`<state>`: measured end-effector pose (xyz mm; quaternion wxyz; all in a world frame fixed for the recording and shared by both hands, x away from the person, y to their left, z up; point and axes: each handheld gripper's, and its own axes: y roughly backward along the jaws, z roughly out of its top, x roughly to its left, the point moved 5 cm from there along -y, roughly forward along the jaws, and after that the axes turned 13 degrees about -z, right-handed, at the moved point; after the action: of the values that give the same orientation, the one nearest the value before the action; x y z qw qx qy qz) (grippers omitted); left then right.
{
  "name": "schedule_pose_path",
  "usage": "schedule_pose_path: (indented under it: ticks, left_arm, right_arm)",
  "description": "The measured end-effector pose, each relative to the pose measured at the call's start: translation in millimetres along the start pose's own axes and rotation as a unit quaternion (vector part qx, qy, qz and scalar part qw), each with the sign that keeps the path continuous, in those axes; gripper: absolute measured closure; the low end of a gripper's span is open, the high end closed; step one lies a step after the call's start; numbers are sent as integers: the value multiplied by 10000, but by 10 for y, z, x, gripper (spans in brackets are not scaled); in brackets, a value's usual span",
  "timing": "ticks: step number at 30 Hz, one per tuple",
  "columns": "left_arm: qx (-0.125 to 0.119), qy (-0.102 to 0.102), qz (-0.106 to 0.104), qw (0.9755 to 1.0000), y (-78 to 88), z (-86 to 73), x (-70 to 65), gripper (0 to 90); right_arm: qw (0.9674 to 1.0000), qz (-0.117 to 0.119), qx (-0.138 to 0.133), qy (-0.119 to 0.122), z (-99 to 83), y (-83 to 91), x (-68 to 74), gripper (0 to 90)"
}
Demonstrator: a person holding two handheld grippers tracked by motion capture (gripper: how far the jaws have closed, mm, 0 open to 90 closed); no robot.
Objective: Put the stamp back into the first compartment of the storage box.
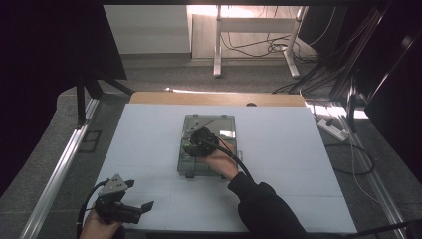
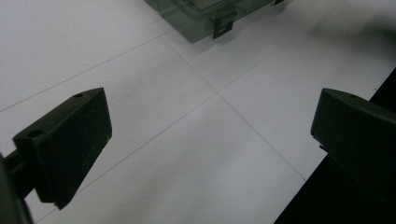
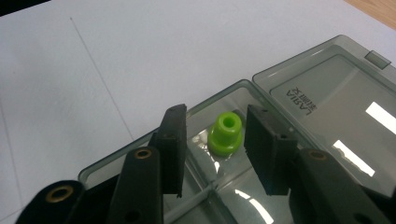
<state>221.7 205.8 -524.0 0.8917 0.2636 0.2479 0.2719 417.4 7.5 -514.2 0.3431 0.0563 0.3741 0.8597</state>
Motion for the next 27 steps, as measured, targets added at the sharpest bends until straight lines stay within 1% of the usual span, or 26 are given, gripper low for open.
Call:
schedule_pose_path:
  ticks: [4,8,11,12,17,22,23,27]
  left_arm:
    - [-3,14,-6,10000,-1,1,1,0]
    - [-1,19,-7,10000,-1,1,2,0]
    - [-1,23,-14,10000,-1,1,4,0]
    - [-2,25,-18,10000,-1,1,4,0]
    - [-1,27,-23,10000,-1,1,5,0]
    - [-3,29,-25,10000,3,1,9,0]
    - [-4,26,-24,10000,3,1,8,0]
    - [-8,34,-37,10000,2,1,8,0]
  right_arm:
    - [10000,-6,14,15,-43,82,4,540]
    - [10000,-11,19,2,-78,128,-3,518]
    - [10000,-17,76,20,-117,171,-14,510]
    - [10000,14,65,9,-129,183,-16,507]
    - [10000,8,82,22,-171,234,-16,472]
    - [9999,111,91,32,-206,279,9,447]
    - [9999,111,96,84,-216,291,12,440]
    - [9998,128,99,104,-240,349,15,419]
